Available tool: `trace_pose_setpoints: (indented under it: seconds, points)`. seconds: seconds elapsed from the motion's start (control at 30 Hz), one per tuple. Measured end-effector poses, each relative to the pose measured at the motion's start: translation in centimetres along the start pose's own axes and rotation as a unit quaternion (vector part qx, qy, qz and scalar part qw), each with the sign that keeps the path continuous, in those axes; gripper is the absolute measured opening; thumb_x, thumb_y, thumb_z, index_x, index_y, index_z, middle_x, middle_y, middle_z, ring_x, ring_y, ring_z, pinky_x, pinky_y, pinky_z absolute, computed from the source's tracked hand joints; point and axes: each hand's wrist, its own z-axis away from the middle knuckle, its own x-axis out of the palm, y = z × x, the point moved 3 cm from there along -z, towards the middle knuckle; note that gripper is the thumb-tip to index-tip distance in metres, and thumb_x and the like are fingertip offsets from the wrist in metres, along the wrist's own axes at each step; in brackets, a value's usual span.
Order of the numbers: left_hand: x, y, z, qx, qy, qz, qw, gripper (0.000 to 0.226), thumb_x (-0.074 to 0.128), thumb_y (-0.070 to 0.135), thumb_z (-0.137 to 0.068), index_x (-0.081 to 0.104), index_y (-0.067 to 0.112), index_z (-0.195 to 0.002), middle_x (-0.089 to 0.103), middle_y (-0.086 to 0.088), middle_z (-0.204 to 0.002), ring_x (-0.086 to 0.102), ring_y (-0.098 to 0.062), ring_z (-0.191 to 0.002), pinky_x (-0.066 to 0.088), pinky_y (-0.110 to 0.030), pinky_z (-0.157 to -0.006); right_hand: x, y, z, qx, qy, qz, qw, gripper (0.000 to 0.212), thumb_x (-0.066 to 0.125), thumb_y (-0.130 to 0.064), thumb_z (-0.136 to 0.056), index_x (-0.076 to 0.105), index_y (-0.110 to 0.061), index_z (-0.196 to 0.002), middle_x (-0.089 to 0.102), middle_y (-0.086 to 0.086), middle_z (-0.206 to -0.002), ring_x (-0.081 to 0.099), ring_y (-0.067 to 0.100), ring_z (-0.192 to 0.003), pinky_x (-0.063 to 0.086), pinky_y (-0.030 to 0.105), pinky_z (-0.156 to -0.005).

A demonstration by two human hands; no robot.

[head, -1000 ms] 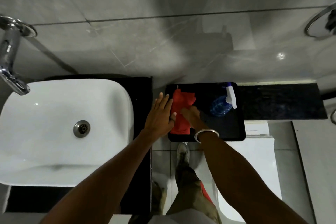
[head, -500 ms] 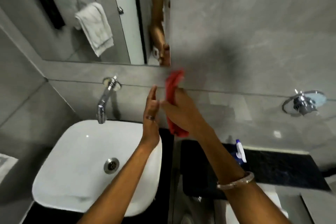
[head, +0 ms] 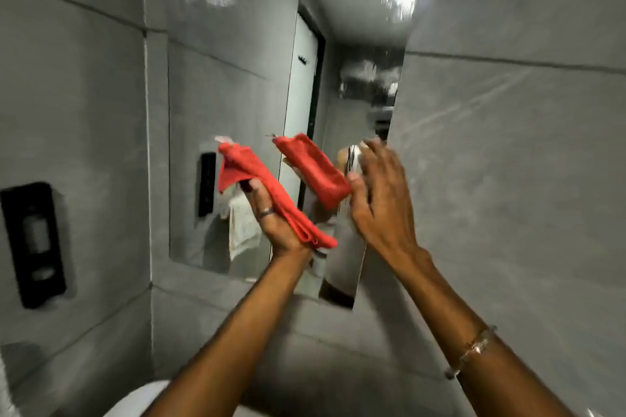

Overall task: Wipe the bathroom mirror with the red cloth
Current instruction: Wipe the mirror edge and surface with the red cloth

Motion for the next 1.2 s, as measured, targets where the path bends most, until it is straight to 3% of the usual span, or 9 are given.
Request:
trace_pose_setpoints:
  seconds: [0.13,0.2,0.27,0.37,0.43,0.5,0.77,1.0,1.2]
  points:
    - [7.9,0.1,-4.0,0.113,0.017,-0.041,0.993,0.044,0.042,0.025,-0.109,0.040,0.012,-0.151,0.056,0.006,-0.139,0.062,0.016,-0.100,0.047,-0.009,-0.090,-4.8,0.6,-8.6,-0.079,0.076,0.135,0.985,0.065,0.034,-0.046,-0.102,0.023,-0.023,-0.162,0.008,0.006,-0.172,-0.001,0.025,-0.160,0.003,0.043,-0.129]
    - [11.9,0.4,-5.6,0.151,-0.009,-0.133,0.980,0.032,0.046,0.045,-0.101,0.050,0.044,-0.132,0.062,0.026,-0.124,0.062,0.010,-0.103,0.048,-0.020,-0.094,-6.8,1.0,-12.6,-0.115,0.096,0.187,0.971,0.068,0.027,-0.051,-0.101,0.017,-0.024,-0.163,0.002,0.006,-0.172,-0.008,0.025,-0.159,-0.001,0.047,-0.129]
    - [14.1,-0.9,-8.7,0.166,-0.040,-0.260,0.950,0.027,0.037,0.073,-0.093,0.047,0.056,-0.111,0.064,0.017,-0.121,0.064,-0.011,-0.112,0.050,-0.041,-0.100,-8.2,1.4,-16.2,-0.137,0.099,0.239,0.956,0.069,0.021,-0.055,-0.100,0.010,-0.026,-0.163,-0.004,0.005,-0.171,-0.012,0.023,-0.158,-0.002,0.051,-0.129]
    - [18.1,-3.0,-13.1,0.234,-0.094,-0.457,0.853,0.071,0.014,0.081,-0.091,0.038,0.037,-0.142,0.029,-0.015,-0.166,0.030,-0.037,-0.152,0.023,-0.059,-0.124,-9.8,3.1,-19.7,-0.125,0.110,0.288,0.943,0.069,0.017,-0.056,-0.101,0.006,-0.028,-0.163,-0.008,0.005,-0.171,-0.014,0.024,-0.158,0.000,0.055,-0.128]
    - [20.4,-3.6,-14.7,0.302,-0.104,-0.558,0.766,0.079,0.017,0.067,-0.098,0.020,0.020,-0.161,-0.002,-0.009,-0.173,-0.001,-0.030,-0.160,0.001,-0.053,-0.130,-10.1,4.6,-20.4,-0.089,0.131,0.307,0.938,0.067,0.016,-0.056,-0.103,0.004,-0.029,-0.163,-0.011,0.004,-0.172,-0.017,0.024,-0.158,0.000,0.057,-0.128]
    - [21.7,-3.9,-15.3,0.347,-0.085,-0.596,0.719,0.079,0.020,0.060,-0.101,-0.001,0.015,-0.164,-0.008,-0.007,-0.173,-0.008,-0.028,-0.159,-0.005,-0.049,-0.130,-9.8,5.6,-20.5,-0.075,0.151,0.316,0.934,0.068,0.015,-0.057,-0.102,-0.001,-0.029,-0.163,-0.012,0.004,-0.172,-0.017,0.024,-0.158,0.000,0.058,-0.127]
    - [26.9,-5.2,-12.8,0.366,-0.103,-0.604,0.701,0.078,0.025,0.055,-0.105,-0.014,0.015,-0.160,-0.010,-0.011,-0.172,-0.007,-0.031,-0.159,-0.005,-0.051,-0.129,-9.3,6.2,-20.8,-0.081,0.157,0.330,0.927,0.069,0.018,-0.056,-0.103,-0.003,-0.028,-0.163,-0.011,0.004,-0.172,-0.014,0.025,-0.159,0.002,0.058,-0.127]
    - [24.0,-6.3,-10.9,0.432,-0.263,-0.638,0.581,0.068,0.021,0.056,-0.107,-0.008,0.031,-0.162,-0.021,-0.005,-0.171,-0.023,-0.025,-0.157,-0.014,-0.049,-0.127,-9.0,6.9,-20.0,-0.091,0.148,0.322,0.931,0.067,0.014,-0.055,-0.103,0.000,-0.028,-0.163,-0.010,0.002,-0.172,-0.014,0.022,-0.159,0.001,0.056,-0.128]
    - [21.4,-5.8,-11.6,0.405,-0.240,-0.652,0.594,0.082,0.021,0.058,-0.103,-0.013,0.012,-0.161,-0.021,-0.009,-0.170,-0.019,-0.026,-0.158,-0.005,-0.050,-0.129,-9.0,7.2,-19.3,-0.091,0.141,0.322,0.932,0.068,0.018,-0.054,-0.103,0.002,-0.028,-0.163,-0.009,0.003,-0.172,-0.014,0.024,-0.159,0.002,0.056,-0.128]
